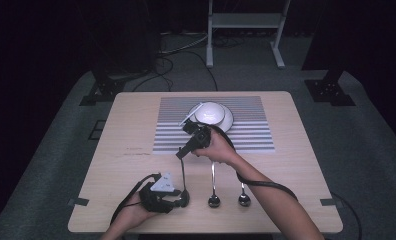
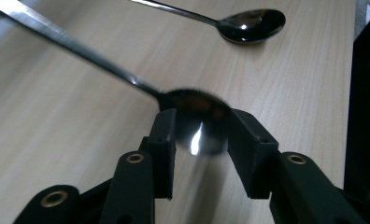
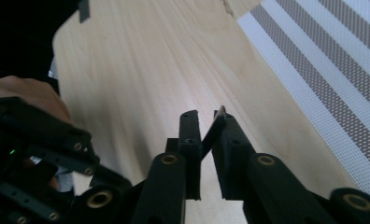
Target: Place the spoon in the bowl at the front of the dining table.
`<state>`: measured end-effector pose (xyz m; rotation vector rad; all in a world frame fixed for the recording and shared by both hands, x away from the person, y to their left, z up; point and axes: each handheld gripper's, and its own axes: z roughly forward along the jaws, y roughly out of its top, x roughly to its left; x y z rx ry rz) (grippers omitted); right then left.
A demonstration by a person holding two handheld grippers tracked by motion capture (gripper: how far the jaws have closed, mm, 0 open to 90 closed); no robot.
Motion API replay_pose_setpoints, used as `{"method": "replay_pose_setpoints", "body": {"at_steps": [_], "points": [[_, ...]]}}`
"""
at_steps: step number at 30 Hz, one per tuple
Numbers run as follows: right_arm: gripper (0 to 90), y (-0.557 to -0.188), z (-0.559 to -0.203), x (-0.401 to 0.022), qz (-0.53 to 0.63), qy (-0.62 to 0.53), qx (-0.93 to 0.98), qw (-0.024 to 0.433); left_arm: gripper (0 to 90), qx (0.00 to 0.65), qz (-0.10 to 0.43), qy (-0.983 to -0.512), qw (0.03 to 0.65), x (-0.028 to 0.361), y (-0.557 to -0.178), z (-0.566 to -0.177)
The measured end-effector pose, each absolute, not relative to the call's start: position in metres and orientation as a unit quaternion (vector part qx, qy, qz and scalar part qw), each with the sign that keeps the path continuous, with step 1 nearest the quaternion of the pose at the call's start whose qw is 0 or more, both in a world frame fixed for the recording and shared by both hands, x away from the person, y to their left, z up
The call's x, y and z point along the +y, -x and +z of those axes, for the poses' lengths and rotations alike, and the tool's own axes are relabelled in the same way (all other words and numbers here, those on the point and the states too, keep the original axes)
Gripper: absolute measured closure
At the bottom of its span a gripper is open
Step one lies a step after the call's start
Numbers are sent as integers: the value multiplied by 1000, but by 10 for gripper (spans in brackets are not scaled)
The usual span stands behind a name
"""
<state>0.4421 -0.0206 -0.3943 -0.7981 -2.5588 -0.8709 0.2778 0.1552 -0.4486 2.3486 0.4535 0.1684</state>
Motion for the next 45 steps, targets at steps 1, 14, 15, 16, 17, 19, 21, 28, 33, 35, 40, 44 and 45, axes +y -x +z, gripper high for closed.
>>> {"method": "replay_pose_setpoints", "body": {"at_steps": [1,14,15,16,17,19,21,28,33,35,40,44,45], "points": [[848,-442,-389,-21,-306,281,-895,163,589,184,64,-908,370,160,-279,-447],[881,-448,-345,-39,-316,308,-887,133,295,281,83,-872,393,203,-294,-441],[881,-448,-345,-39,-316,308,-887,133,286,281,83,-872,393,203,-294,-441],[881,-449,-344,-40,-317,311,-886,134,286,284,81,-871,393,205,-295,-442],[881,-450,-344,-44,-320,314,-884,136,255,292,80,-869,392,207,-297,-443],[881,-451,-344,-45,-321,316,-883,135,220,297,78,-868,391,208,-298,-444],[881,-453,-345,-47,-322,319,-881,135,190,300,77,-867,390,209,-298,-444],[881,-459,-344,-52,-329,331,-874,136,106,315,78,-857,399,215,-300,-443],[881,-463,-342,-57,-335,339,-869,133,76,322,79,-854,402,217,-300,-443],[881,-464,-341,-59,-337,342,-868,129,75,324,79,-852,403,217,-300,-443],[881,-469,-340,-65,-340,353,-863,124,37,326,80,-852,401,218,-301,-444],[881,-473,-338,-70,-344,361,-859,119,30,329,84,-851,401,219,-301,-444],[881,-473,-338,-70,-345,363,-858,119,30,328,85,-852,400,219,-301,-443]]}}
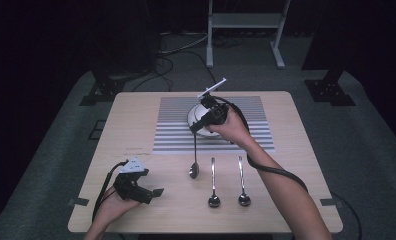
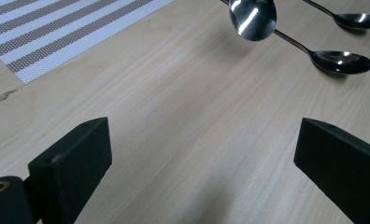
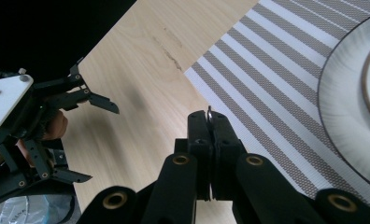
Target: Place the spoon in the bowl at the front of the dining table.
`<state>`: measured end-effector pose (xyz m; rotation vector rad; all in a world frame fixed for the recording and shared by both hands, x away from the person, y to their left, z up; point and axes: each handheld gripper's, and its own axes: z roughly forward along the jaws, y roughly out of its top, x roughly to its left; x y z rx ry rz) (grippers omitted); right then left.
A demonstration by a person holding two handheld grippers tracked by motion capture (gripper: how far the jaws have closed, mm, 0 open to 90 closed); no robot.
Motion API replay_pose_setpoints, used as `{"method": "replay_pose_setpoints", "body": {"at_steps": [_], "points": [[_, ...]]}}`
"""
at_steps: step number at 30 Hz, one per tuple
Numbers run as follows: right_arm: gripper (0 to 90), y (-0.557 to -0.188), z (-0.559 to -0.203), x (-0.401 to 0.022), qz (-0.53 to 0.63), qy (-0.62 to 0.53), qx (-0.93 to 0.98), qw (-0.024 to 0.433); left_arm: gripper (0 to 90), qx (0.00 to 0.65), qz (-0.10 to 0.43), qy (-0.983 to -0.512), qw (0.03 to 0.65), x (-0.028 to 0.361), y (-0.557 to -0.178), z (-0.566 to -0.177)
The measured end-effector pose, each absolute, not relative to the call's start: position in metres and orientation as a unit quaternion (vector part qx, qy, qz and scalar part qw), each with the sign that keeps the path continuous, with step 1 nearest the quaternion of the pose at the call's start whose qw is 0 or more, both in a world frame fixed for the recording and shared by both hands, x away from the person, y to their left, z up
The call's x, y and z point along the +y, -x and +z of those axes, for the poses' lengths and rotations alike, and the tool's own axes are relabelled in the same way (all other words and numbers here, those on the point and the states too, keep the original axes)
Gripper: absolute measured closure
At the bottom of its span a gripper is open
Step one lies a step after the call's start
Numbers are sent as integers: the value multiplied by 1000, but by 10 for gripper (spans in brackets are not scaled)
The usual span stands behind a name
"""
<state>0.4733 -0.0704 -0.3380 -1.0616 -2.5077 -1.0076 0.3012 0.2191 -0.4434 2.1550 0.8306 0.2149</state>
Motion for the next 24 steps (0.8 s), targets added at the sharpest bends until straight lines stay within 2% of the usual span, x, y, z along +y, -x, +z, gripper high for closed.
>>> {"method": "replay_pose_setpoints", "body": {"at_steps": [24], "points": [[881,-489,-330,-89,-359,391,-842,97,30,326,89,-853,397,220,-301,-443]]}}
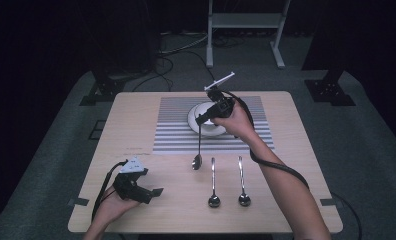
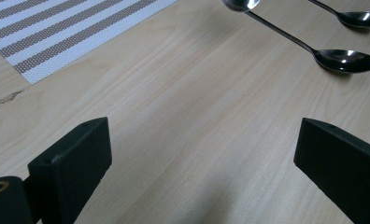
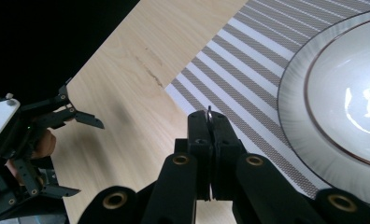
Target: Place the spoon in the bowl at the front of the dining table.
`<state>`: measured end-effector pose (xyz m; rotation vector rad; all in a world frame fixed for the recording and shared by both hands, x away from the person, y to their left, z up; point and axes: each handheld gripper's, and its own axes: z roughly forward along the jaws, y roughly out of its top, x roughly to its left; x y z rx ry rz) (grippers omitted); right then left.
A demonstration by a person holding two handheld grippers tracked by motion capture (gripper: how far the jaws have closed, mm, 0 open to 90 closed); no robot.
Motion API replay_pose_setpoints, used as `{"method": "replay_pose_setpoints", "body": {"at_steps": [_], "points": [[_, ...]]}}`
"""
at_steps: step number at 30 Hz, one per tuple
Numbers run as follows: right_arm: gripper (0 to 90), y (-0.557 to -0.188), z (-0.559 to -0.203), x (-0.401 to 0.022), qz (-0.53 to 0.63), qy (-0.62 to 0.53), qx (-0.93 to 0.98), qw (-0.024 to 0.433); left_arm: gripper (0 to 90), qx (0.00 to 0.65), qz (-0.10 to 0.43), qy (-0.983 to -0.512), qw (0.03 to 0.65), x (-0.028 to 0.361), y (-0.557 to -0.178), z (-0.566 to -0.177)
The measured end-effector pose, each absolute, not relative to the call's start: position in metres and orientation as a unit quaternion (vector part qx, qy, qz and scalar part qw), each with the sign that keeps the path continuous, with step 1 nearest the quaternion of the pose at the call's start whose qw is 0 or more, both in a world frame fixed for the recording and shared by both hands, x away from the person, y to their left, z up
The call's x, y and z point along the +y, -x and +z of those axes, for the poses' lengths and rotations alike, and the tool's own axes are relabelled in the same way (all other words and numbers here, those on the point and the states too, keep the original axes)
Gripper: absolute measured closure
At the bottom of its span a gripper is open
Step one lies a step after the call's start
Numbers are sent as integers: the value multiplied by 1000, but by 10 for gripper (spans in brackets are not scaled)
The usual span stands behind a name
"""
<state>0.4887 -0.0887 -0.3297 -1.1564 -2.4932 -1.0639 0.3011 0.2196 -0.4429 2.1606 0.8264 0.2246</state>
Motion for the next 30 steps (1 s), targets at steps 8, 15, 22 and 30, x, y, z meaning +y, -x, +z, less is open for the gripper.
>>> {"method": "replay_pose_setpoints", "body": {"at_steps": [8,15,22,30], "points": [[881,-494,-325,-95,-364,400,-836,92,33,325,90,-852,400,221,-301,-442],[881,-498,-321,-99,-367,407,-832,86,34,324,93,-853,399,221,-302,-442],[881,-502,-318,-105,-371,416,-826,81,36,323,92,-852,401,221,-302,-442],[881,-508,-313,-113,-377,427,-819,71,38,323,93,-851,403,221,-302,-442]]}}
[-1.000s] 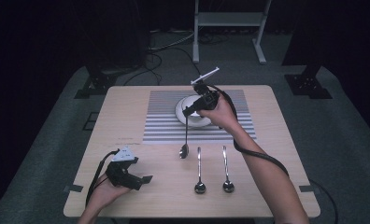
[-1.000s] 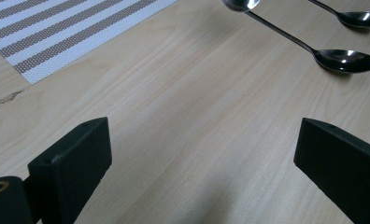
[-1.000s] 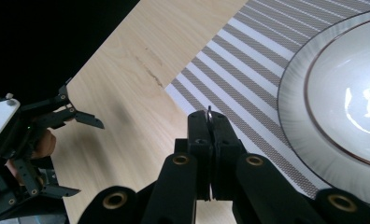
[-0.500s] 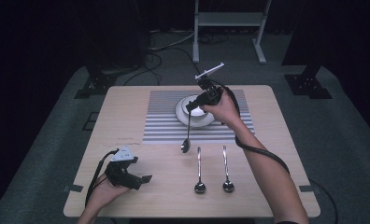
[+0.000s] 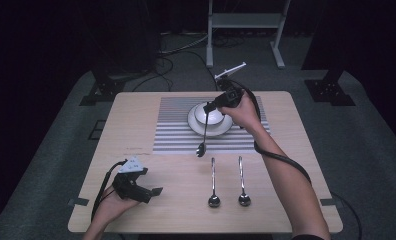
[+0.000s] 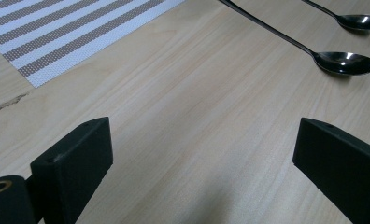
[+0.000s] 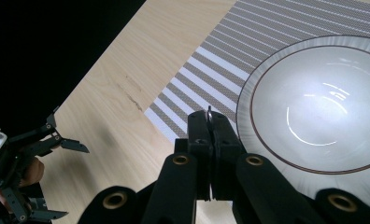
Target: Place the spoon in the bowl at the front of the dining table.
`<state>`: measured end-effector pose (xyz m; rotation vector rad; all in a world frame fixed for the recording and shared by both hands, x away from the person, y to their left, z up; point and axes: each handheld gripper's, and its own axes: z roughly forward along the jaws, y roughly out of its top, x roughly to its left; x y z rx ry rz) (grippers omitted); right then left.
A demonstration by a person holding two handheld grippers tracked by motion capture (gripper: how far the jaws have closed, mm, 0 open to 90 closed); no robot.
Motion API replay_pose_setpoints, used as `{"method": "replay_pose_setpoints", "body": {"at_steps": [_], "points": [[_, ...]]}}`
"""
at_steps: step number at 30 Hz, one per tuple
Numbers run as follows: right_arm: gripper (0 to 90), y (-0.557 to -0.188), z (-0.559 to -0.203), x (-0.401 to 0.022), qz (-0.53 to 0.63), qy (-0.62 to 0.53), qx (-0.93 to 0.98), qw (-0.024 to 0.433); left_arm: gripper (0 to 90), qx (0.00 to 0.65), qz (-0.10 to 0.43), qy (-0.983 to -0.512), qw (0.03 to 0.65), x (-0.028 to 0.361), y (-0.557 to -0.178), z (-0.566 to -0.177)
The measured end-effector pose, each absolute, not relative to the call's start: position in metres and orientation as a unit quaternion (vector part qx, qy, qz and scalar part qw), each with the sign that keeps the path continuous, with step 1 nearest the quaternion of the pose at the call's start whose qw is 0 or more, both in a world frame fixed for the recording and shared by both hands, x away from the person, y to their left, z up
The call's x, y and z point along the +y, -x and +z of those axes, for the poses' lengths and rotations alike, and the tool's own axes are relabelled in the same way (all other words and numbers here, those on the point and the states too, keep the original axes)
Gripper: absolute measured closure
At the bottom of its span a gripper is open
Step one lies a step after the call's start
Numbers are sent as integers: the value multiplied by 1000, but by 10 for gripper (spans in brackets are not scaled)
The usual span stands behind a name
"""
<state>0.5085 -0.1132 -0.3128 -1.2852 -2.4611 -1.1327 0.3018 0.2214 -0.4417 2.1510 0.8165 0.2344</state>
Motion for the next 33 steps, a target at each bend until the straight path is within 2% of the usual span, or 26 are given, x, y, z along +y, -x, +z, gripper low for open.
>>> {"method": "replay_pose_setpoints", "body": {"at_steps": [33], "points": [[881,-524,-293,-136,-392,459,-796,43,41,325,93,-849,406,222,-302,-441]]}}
